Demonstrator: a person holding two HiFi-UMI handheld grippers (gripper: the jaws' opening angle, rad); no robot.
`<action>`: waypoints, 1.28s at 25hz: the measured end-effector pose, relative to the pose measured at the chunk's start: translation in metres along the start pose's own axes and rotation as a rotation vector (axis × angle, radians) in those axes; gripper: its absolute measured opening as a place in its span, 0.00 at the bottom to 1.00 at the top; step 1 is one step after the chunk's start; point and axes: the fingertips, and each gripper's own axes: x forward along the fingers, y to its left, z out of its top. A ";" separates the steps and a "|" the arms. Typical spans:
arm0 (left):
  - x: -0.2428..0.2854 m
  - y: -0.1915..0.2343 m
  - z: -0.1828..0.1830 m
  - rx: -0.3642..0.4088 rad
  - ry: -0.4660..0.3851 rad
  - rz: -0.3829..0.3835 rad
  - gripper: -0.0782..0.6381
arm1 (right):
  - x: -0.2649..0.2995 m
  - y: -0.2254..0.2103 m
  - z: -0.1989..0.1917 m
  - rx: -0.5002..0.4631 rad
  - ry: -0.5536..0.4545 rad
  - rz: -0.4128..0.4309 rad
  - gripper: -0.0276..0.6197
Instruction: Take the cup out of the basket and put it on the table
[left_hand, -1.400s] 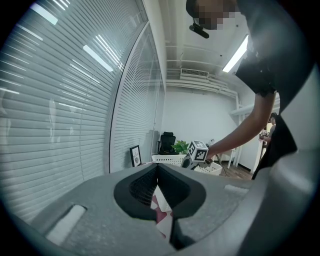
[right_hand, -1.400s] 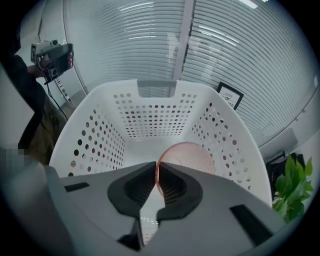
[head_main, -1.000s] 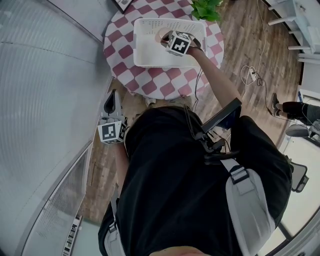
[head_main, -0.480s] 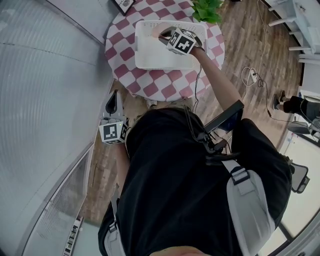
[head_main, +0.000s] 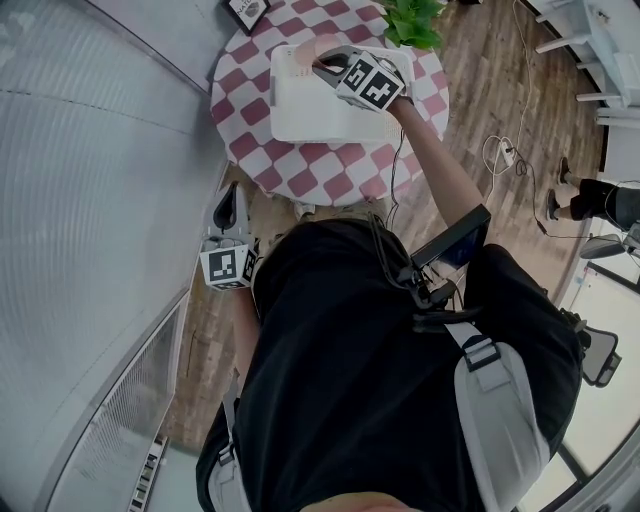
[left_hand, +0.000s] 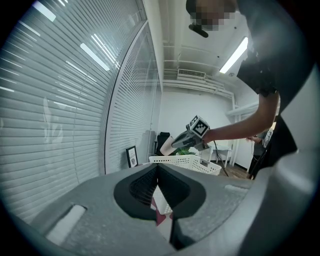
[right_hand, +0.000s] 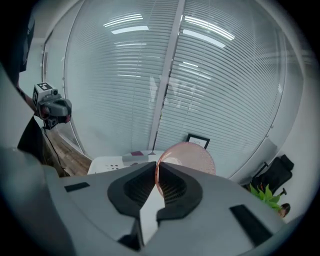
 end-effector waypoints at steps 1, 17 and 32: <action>0.000 0.000 0.000 0.001 0.000 -0.001 0.12 | -0.004 -0.001 0.006 0.001 -0.019 -0.006 0.08; 0.008 -0.001 0.002 0.026 0.002 -0.026 0.12 | -0.078 -0.023 0.110 0.052 -0.393 -0.169 0.08; 0.008 -0.002 0.006 0.029 -0.001 -0.035 0.12 | -0.153 -0.015 0.184 0.107 -0.713 -0.183 0.08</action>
